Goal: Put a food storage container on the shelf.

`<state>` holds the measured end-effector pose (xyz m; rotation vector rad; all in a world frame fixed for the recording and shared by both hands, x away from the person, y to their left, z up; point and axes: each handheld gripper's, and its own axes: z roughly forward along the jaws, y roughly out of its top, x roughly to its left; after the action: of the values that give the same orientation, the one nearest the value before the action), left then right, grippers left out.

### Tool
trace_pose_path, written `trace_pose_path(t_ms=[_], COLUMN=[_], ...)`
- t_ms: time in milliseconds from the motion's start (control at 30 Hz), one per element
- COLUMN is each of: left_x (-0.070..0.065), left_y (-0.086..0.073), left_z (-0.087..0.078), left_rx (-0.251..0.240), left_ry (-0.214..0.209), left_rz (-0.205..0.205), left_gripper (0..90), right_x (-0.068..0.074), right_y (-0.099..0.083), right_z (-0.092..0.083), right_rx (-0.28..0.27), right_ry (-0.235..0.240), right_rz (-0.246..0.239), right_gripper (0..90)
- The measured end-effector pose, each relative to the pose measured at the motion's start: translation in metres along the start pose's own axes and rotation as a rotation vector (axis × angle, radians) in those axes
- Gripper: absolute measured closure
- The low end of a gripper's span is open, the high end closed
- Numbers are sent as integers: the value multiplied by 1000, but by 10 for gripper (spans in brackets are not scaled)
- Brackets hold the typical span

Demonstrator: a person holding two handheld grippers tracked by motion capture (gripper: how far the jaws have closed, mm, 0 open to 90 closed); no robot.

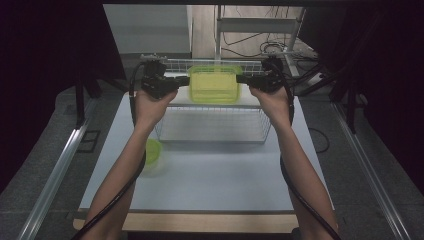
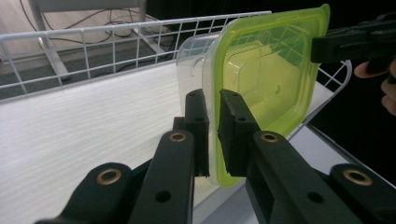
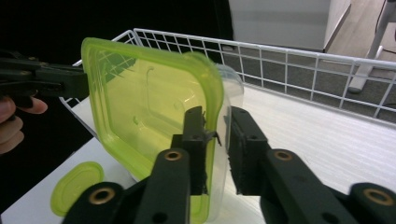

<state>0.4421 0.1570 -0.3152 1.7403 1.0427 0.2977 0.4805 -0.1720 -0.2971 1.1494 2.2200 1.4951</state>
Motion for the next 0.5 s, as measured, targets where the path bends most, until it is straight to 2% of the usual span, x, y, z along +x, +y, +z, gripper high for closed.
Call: trace_pose_path(t_ms=[233, 367, 467, 500], left_x=[0, 2, 1, 0], left_y=[3, 4, 3, 2], left_z=[3, 4, 5, 6], left_rx=[2, 1, -13, -30], left_ry=[1, 10, 36, 44], left_rz=[-26, -29, -9, 2], left_gripper=[835, 831, 812, 776], right_x=[-4, -4, -5, -5], right_y=[-6, -6, -5, -5], right_z=[2, 2, 2, 3], right_rx=[-9, -2, 8, 19], right_ry=[-8, -15, -4, 8], right_rz=[11, 14, 29, 41], right_gripper=[716, 783, 792, 795])
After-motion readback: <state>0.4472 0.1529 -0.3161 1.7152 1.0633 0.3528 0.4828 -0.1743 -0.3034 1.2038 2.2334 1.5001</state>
